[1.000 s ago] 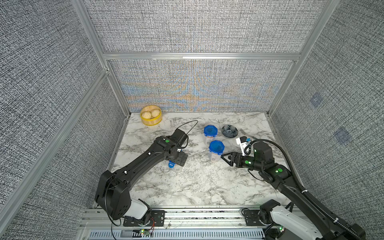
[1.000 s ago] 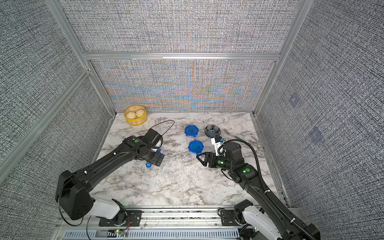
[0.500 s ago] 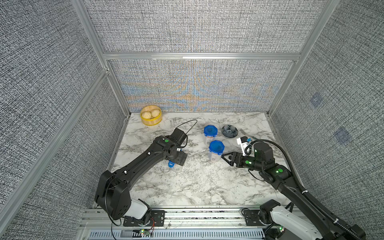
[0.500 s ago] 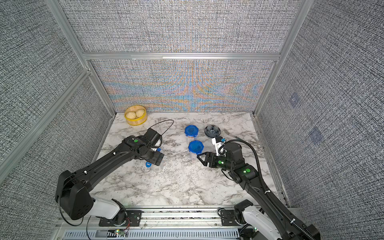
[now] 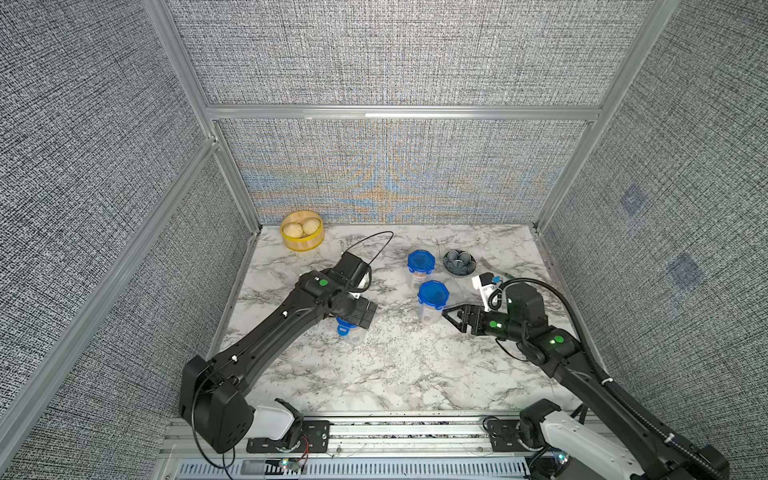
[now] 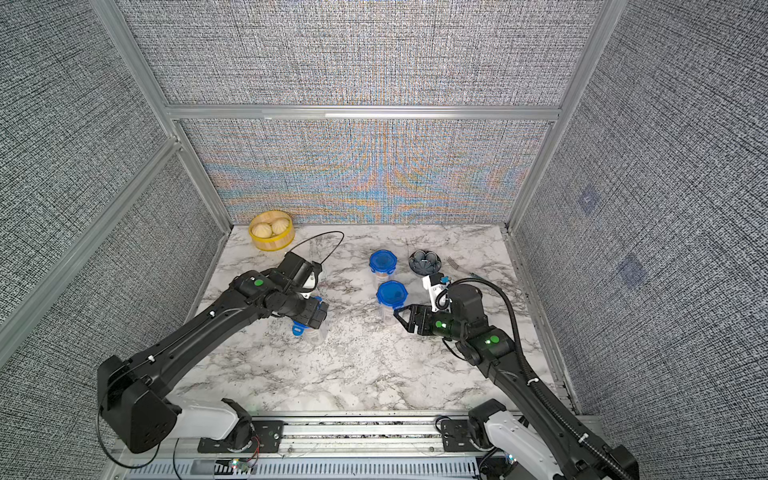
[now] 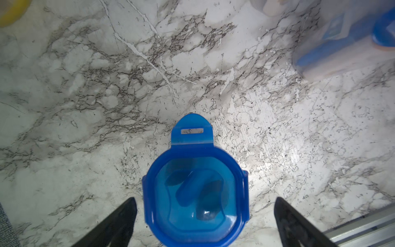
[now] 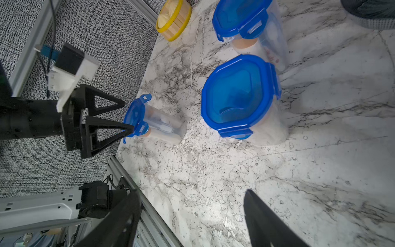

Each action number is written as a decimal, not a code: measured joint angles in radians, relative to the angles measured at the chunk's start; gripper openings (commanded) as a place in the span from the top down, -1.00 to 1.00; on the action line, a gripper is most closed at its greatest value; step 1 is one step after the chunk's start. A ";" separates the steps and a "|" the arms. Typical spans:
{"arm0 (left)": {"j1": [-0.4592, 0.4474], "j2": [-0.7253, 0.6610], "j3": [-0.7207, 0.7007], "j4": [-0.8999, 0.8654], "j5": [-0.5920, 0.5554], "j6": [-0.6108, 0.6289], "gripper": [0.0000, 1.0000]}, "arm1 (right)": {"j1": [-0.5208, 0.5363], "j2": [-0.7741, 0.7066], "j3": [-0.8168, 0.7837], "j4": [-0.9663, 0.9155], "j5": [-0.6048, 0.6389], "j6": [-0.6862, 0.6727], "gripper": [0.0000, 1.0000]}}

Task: Pack away toiletry kits
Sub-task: Close the fastener on the container.

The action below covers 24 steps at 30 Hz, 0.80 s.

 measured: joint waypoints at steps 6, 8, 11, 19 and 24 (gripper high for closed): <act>0.014 -0.315 -0.234 0.113 -0.092 -0.100 -0.98 | 0.204 0.097 0.125 -0.006 0.061 -0.201 -0.64; 0.059 -0.409 -0.330 0.173 -0.105 -0.135 -0.98 | 0.296 0.162 0.190 -0.011 0.097 -0.290 -0.85; 0.155 -0.478 -0.447 0.273 -0.103 -0.175 -0.98 | 0.388 0.276 0.281 -0.020 0.129 -0.408 -0.98; 0.311 -0.484 -0.626 0.587 0.011 -0.231 -0.99 | 0.509 0.595 0.580 -0.075 0.192 -0.653 -0.99; 0.329 -0.432 -0.657 0.728 0.084 -0.238 -0.98 | 0.534 0.761 0.727 -0.130 0.203 -0.730 -0.99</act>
